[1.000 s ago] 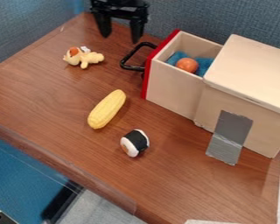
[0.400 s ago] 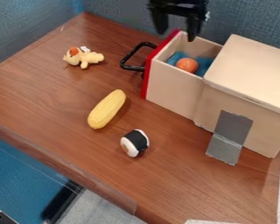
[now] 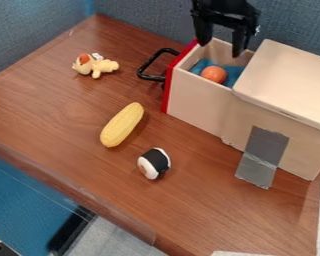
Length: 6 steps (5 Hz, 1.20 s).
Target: Take the carrot out of the drawer and put it on top of the drawer
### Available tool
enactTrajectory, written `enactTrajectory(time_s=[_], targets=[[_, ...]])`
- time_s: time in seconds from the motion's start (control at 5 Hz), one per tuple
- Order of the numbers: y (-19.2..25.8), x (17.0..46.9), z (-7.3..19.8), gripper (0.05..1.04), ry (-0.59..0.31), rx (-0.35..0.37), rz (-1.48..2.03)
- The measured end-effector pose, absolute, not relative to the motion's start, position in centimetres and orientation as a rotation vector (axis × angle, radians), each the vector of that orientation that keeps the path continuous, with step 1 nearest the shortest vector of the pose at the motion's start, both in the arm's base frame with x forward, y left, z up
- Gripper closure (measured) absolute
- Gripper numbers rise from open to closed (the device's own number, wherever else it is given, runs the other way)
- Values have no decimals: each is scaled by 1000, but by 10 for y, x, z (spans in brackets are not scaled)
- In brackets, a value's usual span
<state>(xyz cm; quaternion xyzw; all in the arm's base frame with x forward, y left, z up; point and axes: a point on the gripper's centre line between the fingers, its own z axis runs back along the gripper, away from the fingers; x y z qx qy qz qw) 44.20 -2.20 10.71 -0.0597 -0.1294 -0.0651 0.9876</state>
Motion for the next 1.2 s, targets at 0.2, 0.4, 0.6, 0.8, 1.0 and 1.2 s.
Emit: enactTrajectory(time_s=[0.2, 0.4, 0.6, 0.8, 1.0, 1.2], targets=[[-20, 441, 99, 84, -234, -111, -125], [-18, 439, 93, 84, -216, -93, -134], [-20, 430, 79, 83, -178, -83, -154], [-25, 419, 65, 83, -138, -66, -184], [-24, 417, 62, 83, -135, -60, -186], [-23, 416, 60, 137, -134, -58, -181]])
